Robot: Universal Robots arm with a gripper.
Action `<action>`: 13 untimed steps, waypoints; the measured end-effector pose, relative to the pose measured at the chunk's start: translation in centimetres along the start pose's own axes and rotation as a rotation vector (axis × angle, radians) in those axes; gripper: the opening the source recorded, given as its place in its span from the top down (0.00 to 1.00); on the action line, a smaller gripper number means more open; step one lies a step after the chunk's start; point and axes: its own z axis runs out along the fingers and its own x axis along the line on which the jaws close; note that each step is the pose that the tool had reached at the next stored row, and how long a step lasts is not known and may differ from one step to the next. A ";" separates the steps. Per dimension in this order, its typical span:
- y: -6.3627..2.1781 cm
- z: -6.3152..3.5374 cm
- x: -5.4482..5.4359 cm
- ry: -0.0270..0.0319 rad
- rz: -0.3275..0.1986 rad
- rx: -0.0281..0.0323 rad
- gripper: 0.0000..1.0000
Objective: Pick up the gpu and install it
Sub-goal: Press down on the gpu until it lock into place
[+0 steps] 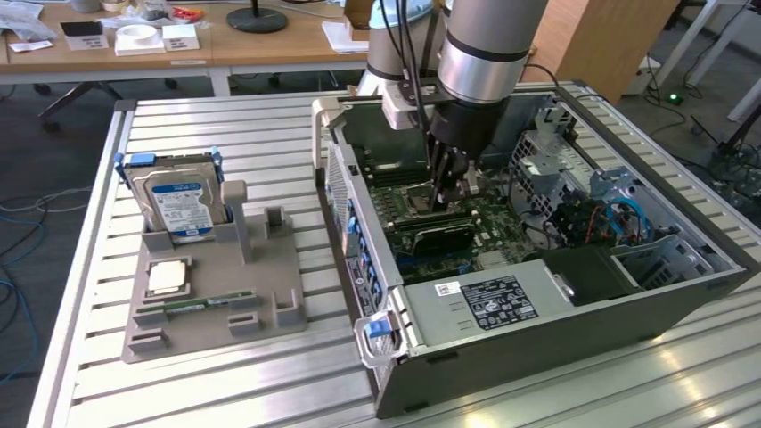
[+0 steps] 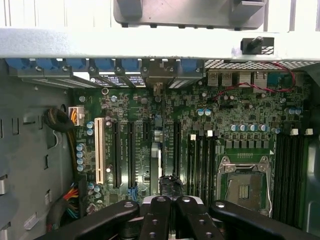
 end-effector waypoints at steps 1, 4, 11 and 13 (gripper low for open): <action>0.00 0.00 0.0 0.0001 0.000 0.0000 0.89; 0.00 0.13 0.0 -0.0006 0.000 0.0003 0.89; 0.01 0.83 0.0 -0.0002 0.000 0.0001 0.89; 0.02 1.03 0.0 -0.0001 0.000 0.0001 0.89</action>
